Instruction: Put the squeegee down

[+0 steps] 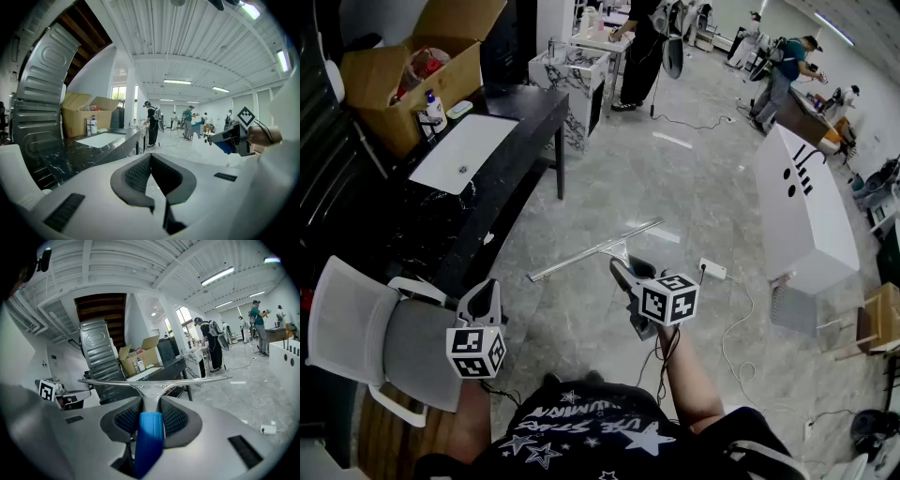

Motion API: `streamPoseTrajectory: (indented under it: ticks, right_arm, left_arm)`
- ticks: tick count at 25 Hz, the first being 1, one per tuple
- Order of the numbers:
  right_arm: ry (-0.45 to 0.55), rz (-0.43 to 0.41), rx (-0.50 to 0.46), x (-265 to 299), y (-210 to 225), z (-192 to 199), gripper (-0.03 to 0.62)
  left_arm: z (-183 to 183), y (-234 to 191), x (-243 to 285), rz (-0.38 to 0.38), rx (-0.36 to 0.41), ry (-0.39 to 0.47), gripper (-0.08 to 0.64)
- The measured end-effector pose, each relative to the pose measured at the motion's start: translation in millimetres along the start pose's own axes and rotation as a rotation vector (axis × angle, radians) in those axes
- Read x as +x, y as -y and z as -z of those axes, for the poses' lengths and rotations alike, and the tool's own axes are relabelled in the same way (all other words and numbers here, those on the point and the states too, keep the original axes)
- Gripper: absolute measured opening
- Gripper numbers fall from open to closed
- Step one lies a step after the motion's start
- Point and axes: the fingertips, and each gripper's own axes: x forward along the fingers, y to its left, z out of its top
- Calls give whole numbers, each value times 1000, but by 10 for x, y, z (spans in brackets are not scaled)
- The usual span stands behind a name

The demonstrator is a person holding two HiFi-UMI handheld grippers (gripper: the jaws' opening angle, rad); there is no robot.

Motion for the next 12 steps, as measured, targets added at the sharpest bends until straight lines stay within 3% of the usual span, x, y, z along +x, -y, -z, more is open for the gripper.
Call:
streamPoseTrajectory:
  ticks: [6,12]
  right_arm:
    - [2,-6,-3,-29,66,12,138]
    - [-5,-11,0,-28,177,31,138]
  left_arm:
    - [-3,171,45,41,42,0,18]
    - [8,273,114,23,52,-11,18]
